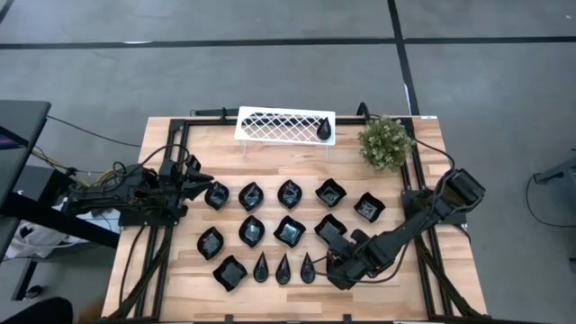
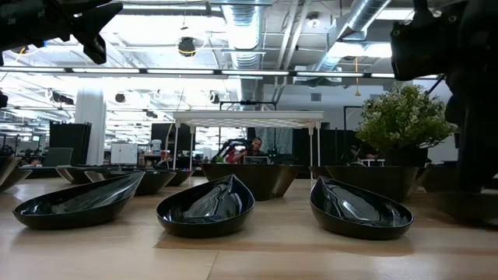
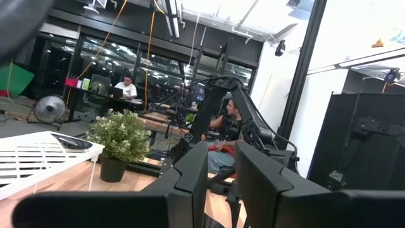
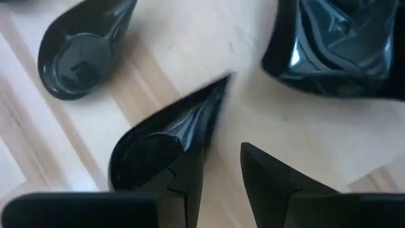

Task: Pick & Place Mini shaped plates
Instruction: Stack the black drop shaped plate on top of the black drop shaped plate on the shelf

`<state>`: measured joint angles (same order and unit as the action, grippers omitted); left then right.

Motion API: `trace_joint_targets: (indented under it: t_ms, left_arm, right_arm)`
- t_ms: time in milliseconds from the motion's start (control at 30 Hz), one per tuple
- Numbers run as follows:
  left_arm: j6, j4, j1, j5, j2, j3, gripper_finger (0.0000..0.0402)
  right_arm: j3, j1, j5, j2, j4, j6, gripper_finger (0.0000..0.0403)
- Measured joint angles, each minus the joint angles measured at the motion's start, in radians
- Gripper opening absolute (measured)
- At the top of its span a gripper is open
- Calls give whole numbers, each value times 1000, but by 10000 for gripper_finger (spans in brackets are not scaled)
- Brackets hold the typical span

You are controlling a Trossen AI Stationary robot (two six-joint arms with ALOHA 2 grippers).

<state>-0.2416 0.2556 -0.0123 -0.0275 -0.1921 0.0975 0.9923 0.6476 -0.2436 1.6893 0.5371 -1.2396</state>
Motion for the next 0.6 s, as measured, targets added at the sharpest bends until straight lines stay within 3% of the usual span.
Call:
trace_joint_targets:
  t_ms: [600]
  left_arm:
    - [1,0,0,0,0,0,82]
  right_arm:
    - [1,-5,10,14,-8,8,101]
